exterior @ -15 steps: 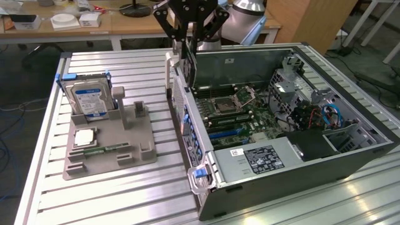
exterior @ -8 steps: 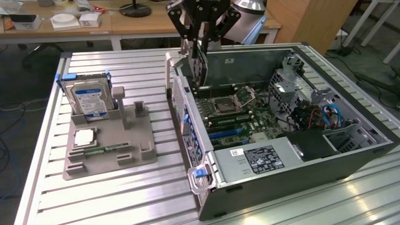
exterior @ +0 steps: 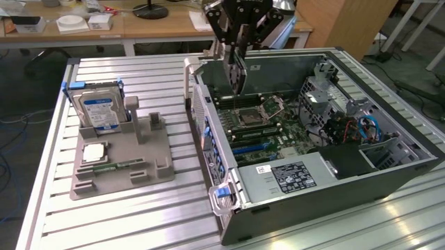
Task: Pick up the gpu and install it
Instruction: 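Pick up the gpu and move the gpu toward the slot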
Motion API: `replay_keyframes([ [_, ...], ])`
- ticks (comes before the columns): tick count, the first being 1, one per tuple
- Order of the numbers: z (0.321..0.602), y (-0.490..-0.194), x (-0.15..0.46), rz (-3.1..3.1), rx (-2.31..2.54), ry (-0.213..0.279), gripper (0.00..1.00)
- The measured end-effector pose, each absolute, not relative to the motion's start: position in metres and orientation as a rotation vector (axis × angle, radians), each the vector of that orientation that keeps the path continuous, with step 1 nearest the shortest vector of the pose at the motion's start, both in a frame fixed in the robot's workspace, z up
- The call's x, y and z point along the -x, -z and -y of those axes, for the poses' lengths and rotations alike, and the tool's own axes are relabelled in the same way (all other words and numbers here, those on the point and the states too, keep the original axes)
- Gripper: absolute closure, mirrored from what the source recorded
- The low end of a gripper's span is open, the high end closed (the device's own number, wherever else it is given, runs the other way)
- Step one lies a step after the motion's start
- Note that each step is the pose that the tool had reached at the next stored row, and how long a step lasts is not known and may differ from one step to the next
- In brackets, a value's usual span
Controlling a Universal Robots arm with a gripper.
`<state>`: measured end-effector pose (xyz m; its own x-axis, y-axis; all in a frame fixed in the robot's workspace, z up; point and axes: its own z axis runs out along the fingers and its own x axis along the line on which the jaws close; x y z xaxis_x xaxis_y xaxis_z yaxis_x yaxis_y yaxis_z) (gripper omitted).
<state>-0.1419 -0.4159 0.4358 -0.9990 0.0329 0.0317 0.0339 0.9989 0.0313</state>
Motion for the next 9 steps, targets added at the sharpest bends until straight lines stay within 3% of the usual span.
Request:
replay_keyframes([
  [9, 0.416, -0.436, 0.105, 3.110, 0.052, 0.049, 0.74],
])
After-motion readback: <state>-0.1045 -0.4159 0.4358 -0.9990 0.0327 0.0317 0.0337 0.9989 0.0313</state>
